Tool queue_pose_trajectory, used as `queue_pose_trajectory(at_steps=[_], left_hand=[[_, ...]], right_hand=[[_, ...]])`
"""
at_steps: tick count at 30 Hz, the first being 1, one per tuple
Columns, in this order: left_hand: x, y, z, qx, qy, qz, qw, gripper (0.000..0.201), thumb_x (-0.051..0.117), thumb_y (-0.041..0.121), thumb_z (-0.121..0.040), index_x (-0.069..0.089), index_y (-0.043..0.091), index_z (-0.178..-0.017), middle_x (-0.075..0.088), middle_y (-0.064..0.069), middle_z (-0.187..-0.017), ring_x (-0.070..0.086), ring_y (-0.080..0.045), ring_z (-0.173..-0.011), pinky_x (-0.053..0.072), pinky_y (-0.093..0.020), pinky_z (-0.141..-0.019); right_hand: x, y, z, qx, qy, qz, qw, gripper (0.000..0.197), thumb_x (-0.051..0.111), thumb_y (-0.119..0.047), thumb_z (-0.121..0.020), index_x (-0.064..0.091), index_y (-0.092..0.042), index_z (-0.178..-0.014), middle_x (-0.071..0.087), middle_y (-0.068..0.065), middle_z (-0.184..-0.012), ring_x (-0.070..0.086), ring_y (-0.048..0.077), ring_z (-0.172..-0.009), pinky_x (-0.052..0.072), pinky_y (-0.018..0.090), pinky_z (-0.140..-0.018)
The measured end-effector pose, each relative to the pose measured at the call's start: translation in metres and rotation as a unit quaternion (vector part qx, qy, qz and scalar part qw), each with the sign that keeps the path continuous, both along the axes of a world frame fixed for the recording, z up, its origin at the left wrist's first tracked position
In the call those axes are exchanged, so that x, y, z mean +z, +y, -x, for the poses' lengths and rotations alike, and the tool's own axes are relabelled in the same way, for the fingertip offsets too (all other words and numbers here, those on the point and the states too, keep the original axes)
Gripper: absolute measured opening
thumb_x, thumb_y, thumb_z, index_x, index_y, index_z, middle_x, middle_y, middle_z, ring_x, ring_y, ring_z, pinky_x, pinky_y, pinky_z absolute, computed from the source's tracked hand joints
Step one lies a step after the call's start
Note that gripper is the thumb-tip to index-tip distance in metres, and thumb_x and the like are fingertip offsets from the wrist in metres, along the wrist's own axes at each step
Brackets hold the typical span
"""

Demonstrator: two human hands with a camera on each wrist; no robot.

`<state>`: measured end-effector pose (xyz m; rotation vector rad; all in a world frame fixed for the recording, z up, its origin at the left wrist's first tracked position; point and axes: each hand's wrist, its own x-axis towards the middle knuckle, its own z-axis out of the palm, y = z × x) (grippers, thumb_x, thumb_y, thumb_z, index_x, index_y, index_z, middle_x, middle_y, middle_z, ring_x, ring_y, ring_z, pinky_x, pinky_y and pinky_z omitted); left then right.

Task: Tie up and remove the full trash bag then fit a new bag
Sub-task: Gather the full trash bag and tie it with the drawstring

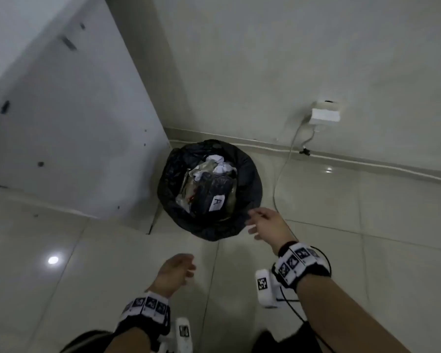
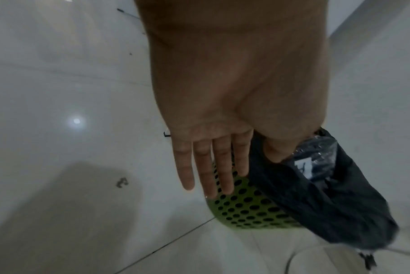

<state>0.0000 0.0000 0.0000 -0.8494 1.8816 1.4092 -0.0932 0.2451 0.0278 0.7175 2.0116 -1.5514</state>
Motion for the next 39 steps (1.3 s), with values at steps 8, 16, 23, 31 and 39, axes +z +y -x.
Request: queue_pose_trajectory(at_steps=[8,16,23,31,39], left_hand=[[-0.064,-0.001,0.077,0.248,0.095,-0.125,0.956,0.052,0.024,0.054,-0.104,0.033,0.034,-0.152,0.051,0.006,-0.134,0.055,-0.029,-0.119,0.052,-0.052,-0.093],[-0.067,-0.012,0.063,0.341,0.038,-0.202,0.917,0.033,0.045,0.032,-0.102,0.059,0.019,-0.13,0.066,-0.006,-0.125,0.061,-0.027,-0.108,0.047,-0.038,-0.084],[-0.065,-0.023,0.067,0.369,0.051,-0.204,0.905,0.018,0.055,0.024,-0.1,0.06,0.008,-0.108,0.071,-0.015,-0.099,0.071,-0.029,-0.079,0.06,-0.039,-0.058],[-0.031,-0.041,0.12,0.387,0.099,-0.236,0.886,0.03,0.054,0.034,-0.098,0.061,0.013,-0.12,0.073,-0.008,-0.106,0.069,-0.019,-0.082,0.058,-0.028,-0.056],[-0.024,-0.047,0.133,0.242,0.081,-0.158,0.954,0.035,0.057,0.039,-0.097,0.061,0.006,-0.107,0.069,-0.018,-0.104,0.068,-0.03,-0.086,0.062,-0.038,-0.063]], right_hand=[[-0.094,-0.021,0.005,-0.229,-0.024,0.075,0.97,0.043,0.047,-0.056,-0.099,0.055,-0.015,-0.11,0.065,0.006,-0.102,0.064,0.027,-0.09,0.059,0.05,-0.085],[-0.103,-0.022,-0.006,-0.271,-0.054,0.294,0.915,0.031,0.043,-0.032,-0.107,0.061,-0.011,-0.119,0.068,0.01,-0.111,0.063,0.027,-0.089,0.053,0.039,-0.074],[-0.092,-0.017,-0.011,-0.393,0.016,0.249,0.885,0.016,0.047,-0.006,-0.101,0.06,-0.001,-0.111,0.067,0.017,-0.102,0.065,0.031,-0.09,0.057,0.041,-0.071],[-0.046,-0.011,0.03,-0.374,0.011,0.245,0.894,0.018,0.062,-0.027,-0.096,0.061,-0.01,-0.093,0.065,0.012,-0.086,0.059,0.026,-0.069,0.053,0.035,-0.062],[-0.058,0.028,0.08,-0.138,0.085,-0.124,0.979,0.019,0.057,-0.005,-0.071,0.063,-0.009,-0.089,0.067,0.019,-0.093,0.067,0.037,-0.081,0.06,0.045,-0.077]])
